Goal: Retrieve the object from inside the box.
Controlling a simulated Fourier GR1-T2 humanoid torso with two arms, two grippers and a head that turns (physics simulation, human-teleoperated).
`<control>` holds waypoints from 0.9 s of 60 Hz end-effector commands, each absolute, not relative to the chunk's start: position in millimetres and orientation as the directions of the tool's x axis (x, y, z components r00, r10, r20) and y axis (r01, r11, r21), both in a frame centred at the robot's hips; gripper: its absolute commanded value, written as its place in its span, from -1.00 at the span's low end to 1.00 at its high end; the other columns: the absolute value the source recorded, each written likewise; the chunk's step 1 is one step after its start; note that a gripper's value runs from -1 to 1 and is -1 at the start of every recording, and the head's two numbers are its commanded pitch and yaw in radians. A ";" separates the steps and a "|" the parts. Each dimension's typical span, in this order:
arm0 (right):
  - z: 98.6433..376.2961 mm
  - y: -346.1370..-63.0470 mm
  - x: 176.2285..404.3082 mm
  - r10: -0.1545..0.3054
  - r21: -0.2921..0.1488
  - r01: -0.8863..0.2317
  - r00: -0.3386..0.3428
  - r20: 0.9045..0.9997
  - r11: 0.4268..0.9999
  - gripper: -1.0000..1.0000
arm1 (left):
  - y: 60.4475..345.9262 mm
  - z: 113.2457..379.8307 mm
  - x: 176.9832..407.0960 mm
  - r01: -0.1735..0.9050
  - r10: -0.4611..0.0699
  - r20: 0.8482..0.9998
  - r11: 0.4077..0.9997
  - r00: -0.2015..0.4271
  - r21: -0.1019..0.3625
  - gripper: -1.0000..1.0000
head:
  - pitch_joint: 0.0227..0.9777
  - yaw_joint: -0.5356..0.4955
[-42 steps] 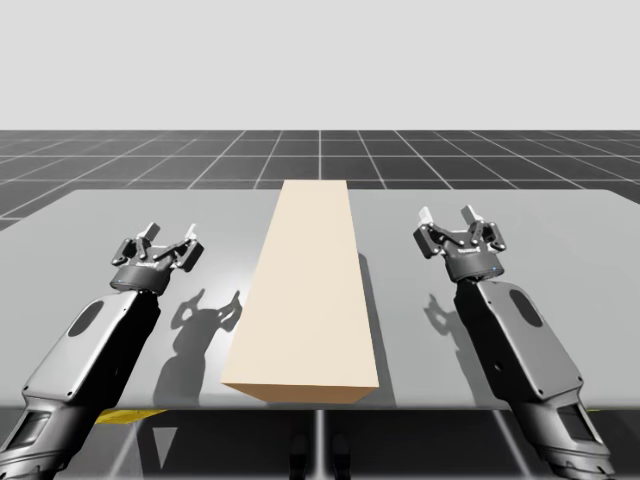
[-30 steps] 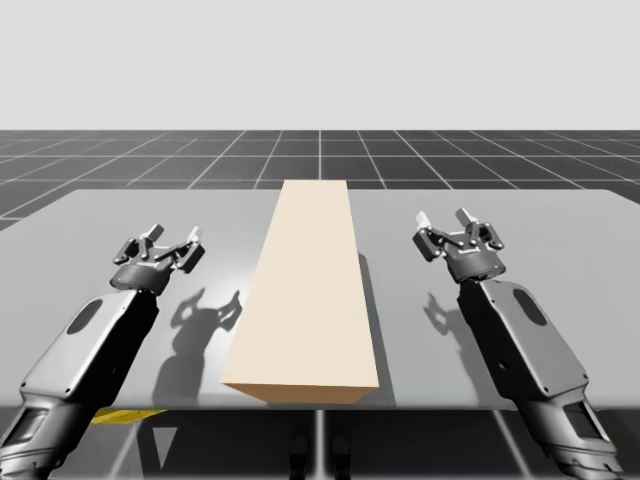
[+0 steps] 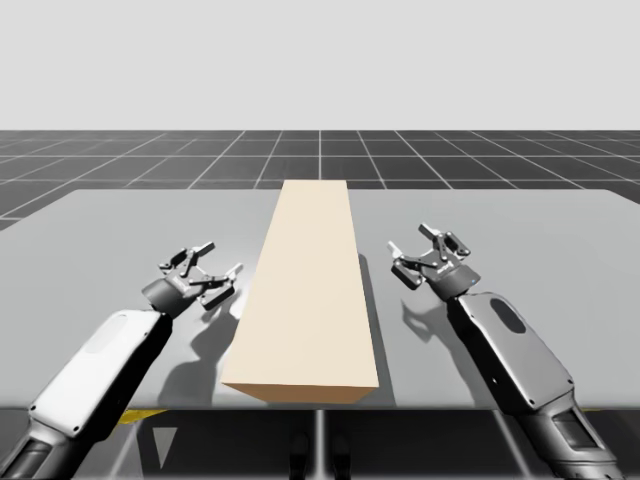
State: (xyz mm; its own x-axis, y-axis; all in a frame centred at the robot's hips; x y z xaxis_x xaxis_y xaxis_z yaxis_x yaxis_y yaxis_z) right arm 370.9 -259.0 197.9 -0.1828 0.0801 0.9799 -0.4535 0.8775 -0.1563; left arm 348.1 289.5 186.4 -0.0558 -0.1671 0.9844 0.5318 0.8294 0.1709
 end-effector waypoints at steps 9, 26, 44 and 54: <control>191.1 -250.9 351.3 0.042 -0.183 -0.605 -0.239 0.970 0.775 -1.00 | 243.4 175.1 321.0 0.743 -0.242 0.967 0.632 -0.078 0.219 -1.00 | -0.79 -0.03; 182.5 -247.8 334.3 0.000 -0.157 -0.596 -0.254 0.967 0.787 -1.00 | 204.4 173.3 316.6 0.845 -0.197 0.979 0.513 -0.051 0.148 -1.00 | -0.79 -0.03; 182.4 -259.3 324.9 -0.014 -0.143 -0.590 -0.253 0.967 0.795 -1.00 | 170.0 146.8 362.5 0.843 -0.211 0.976 0.534 0.056 0.067 -1.00 | -0.75 -0.01; 184.2 -263.0 322.9 -0.015 -0.149 -0.594 -0.262 0.965 0.791 -1.00 | 148.5 132.3 377.0 0.846 -0.204 0.974 0.532 0.101 0.024 -1.00 | -0.72 -0.02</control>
State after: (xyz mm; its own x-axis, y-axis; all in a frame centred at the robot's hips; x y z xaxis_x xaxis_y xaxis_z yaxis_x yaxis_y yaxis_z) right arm 325.2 -259.4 182.3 -0.2524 -0.0117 0.9676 -0.5925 0.7924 -0.1450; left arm 363.4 167.7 146.2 0.0590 -0.2070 0.9766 0.8415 0.5365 0.0628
